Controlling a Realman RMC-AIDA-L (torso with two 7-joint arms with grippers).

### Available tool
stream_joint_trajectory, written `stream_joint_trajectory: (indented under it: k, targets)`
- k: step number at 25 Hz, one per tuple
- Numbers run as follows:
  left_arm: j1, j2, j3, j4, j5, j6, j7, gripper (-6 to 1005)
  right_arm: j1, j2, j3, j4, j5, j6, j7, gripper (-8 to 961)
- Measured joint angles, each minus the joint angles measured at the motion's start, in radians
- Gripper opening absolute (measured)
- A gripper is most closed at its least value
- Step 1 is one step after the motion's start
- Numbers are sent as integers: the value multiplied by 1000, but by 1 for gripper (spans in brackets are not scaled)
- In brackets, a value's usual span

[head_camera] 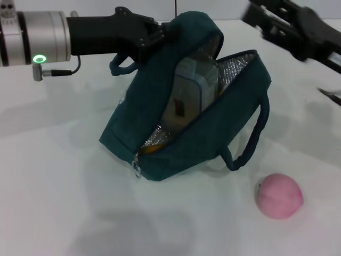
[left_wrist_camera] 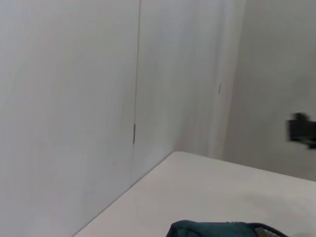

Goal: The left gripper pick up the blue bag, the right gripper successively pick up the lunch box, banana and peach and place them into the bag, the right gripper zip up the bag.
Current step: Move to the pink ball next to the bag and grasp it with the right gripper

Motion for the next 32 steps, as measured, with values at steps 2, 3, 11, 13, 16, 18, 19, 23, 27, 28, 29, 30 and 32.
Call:
stream_joint_trajectory:
  k: [2,3,11,13,16,18,19,23,27,28,29,30,32]
  targets:
    - [8,3,-1,1,0,0,0,41,-65,-8,-11,-88,-40,-16,12,761]
    - [14,6,-1,1,0,0,0,41,-102,-15,-15,-142,-77,-21,24,759]
    - [30,10,-2,2,0,1,6,41,-330,-32,-5,-348,-488,5,68,752]
    - [32,10,-2,2,0,1,7,41,-342,-27,-5,-340,-552,27,65,752]
    - [32,9,-2,2,0,1,20,41,-352,-19,-10,-308,-609,104,54,753]
    - [32,6,-1,2,0,2,33,42,-352,-17,-20,-285,-615,144,31,753]
    - [32,5,0,2,0,2,36,42,-350,-17,-24,-278,-615,155,15,753]
    - [32,5,2,1,1,2,37,42,-349,-14,-28,-265,-616,192,-13,743]
    - [31,6,0,1,1,2,37,42,-354,-14,-29,-263,-618,221,-27,734]
    - [31,6,0,1,1,2,37,42,-355,-14,-30,-263,-621,229,-28,731]
    - [31,6,0,1,1,2,38,42,-355,-14,-30,-263,-624,234,-27,729]
    - [31,6,0,1,1,2,38,42,-354,-14,-31,-262,-628,238,-25,714]
    - [30,6,0,2,2,1,38,42,-353,-14,-31,-262,-631,240,-21,684]
